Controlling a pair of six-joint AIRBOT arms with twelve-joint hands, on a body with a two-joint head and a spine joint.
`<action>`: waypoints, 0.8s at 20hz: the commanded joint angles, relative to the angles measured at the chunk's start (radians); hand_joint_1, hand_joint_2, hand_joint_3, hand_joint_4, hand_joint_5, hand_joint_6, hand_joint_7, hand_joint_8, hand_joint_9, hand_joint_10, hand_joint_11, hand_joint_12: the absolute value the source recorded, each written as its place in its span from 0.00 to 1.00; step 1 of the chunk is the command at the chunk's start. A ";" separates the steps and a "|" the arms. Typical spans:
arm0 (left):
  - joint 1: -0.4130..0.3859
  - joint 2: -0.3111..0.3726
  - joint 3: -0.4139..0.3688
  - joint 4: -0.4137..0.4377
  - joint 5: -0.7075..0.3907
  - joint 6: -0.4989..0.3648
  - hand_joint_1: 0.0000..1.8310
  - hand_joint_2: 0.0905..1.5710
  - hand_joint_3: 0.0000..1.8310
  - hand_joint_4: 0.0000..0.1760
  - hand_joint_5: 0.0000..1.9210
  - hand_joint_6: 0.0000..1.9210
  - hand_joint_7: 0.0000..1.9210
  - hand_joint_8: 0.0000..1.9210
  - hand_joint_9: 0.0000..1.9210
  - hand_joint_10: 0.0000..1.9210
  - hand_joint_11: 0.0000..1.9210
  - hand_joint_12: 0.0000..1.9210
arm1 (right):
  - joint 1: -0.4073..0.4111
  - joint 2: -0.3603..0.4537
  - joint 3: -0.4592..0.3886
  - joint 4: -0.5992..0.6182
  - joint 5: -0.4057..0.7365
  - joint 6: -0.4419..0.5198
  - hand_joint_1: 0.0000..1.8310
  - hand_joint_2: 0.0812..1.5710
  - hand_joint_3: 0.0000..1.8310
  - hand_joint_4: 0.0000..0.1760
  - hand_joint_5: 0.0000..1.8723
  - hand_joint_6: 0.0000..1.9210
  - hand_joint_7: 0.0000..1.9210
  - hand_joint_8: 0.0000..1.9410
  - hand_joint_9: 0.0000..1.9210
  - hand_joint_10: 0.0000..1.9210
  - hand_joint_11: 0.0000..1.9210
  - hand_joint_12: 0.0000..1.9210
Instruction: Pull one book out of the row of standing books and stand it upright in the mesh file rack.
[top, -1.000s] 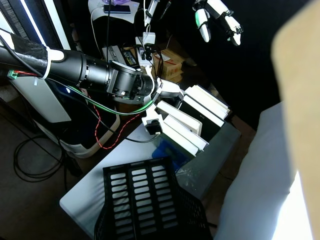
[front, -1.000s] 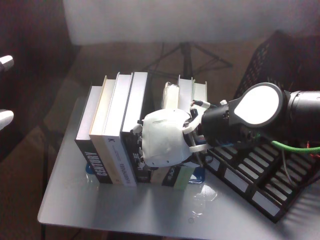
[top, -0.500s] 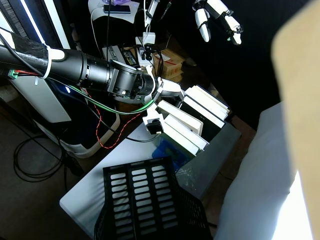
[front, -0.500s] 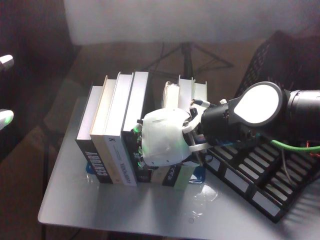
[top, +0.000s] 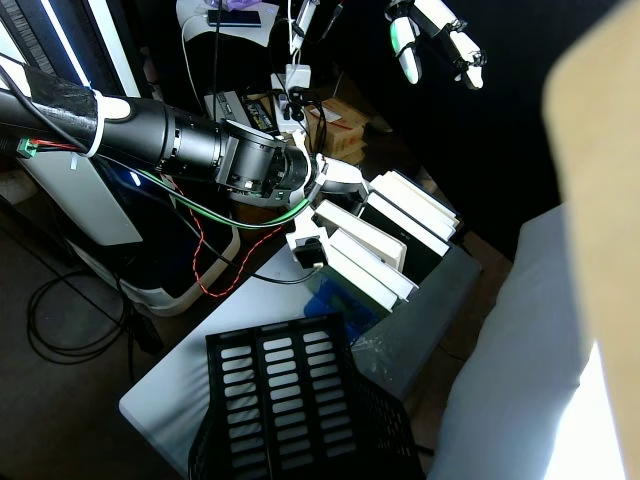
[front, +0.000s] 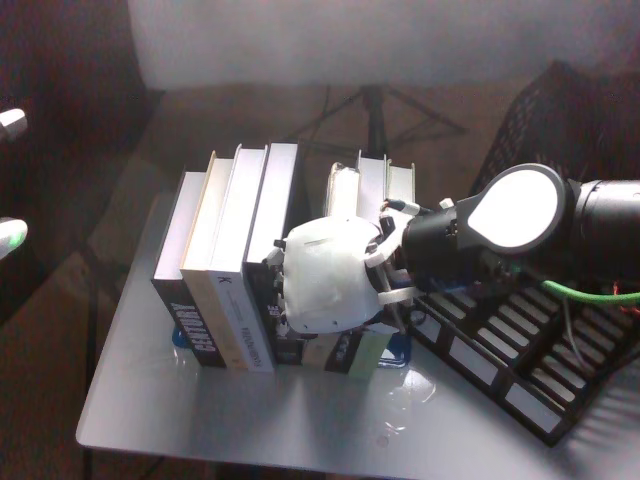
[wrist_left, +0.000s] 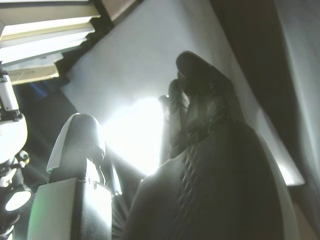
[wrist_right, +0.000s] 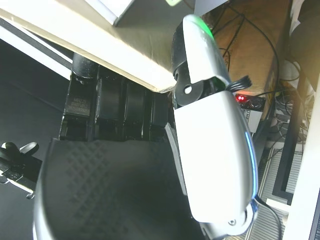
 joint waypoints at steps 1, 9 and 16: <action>-0.004 -0.002 0.001 -0.029 -0.130 -0.001 0.36 0.84 0.00 0.28 0.09 0.00 0.11 0.00 0.00 0.39 0.00 0.93 | -0.030 0.026 0.010 -0.030 -0.022 0.024 0.75 0.72 0.00 0.00 0.42 0.54 0.47 0.60 0.45 0.73 0.42 0.92; -0.003 0.003 -0.005 -0.035 -0.141 -0.001 0.38 0.84 0.00 0.31 0.10 0.00 0.11 0.01 0.00 0.36 0.00 0.91 | 0.030 0.111 -0.069 0.025 0.029 0.024 0.68 0.74 0.00 0.00 0.44 0.53 0.48 0.71 0.59 0.87 0.63 1.00; -0.004 0.003 -0.008 -0.039 -0.146 -0.001 0.35 0.84 0.00 0.35 0.09 0.00 0.12 0.00 0.01 0.34 0.00 0.89 | 0.086 0.192 -0.125 0.094 0.076 0.024 0.65 0.71 0.00 0.00 0.50 0.54 0.56 0.85 0.68 1.00 0.72 1.00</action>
